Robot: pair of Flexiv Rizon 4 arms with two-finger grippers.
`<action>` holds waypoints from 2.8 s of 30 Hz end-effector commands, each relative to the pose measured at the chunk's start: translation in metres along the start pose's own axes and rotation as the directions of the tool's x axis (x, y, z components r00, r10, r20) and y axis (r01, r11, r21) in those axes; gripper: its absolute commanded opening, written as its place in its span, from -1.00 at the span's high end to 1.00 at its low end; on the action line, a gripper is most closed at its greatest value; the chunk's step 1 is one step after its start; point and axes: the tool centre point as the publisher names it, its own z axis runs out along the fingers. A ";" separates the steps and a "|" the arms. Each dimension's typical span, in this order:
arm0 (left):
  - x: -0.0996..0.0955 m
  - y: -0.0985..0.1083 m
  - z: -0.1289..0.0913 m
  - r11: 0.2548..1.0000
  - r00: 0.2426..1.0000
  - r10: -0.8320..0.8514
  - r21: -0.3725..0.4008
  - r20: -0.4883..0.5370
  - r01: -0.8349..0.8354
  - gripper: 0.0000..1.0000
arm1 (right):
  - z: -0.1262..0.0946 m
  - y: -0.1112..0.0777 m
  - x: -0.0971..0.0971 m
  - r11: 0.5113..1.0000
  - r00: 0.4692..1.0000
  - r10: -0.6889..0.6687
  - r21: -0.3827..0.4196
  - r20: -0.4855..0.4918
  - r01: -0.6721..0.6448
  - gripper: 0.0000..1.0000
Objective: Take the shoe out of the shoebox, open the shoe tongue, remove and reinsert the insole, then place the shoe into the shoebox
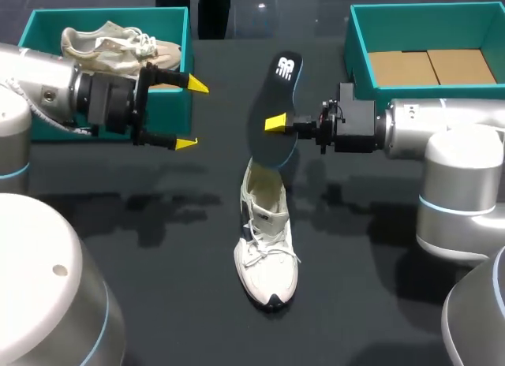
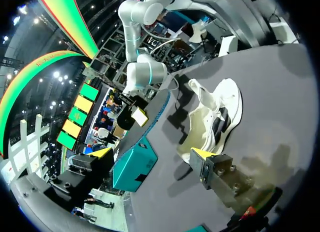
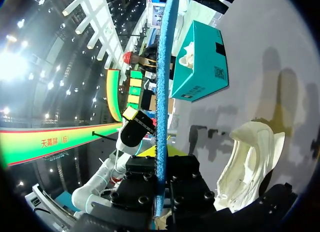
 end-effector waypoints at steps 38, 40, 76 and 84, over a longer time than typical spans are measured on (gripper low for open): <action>-0.003 0.021 0.016 0.801 0.801 -0.580 -0.285 -0.150 0.526 -1.00 | -0.018 -0.007 -0.035 0.991 0.989 -0.126 0.045 -0.075 0.130 1.00; 0.000 0.022 0.018 0.785 0.779 -0.603 -0.302 -0.172 0.541 -1.00 | -0.018 -0.007 -0.038 0.991 0.989 -0.121 0.045 -0.083 0.125 1.00; 0.056 0.006 0.029 0.490 0.520 -0.835 -0.674 -0.180 0.553 -1.00 | 0.003 -0.003 -0.047 0.941 0.940 -0.339 -0.001 -0.042 0.339 1.00; 0.067 0.007 0.037 0.515 0.522 -0.826 -0.656 -0.211 0.551 -1.00 | 0.005 -0.003 -0.047 0.937 0.937 -0.348 0.006 -0.040 0.349 1.00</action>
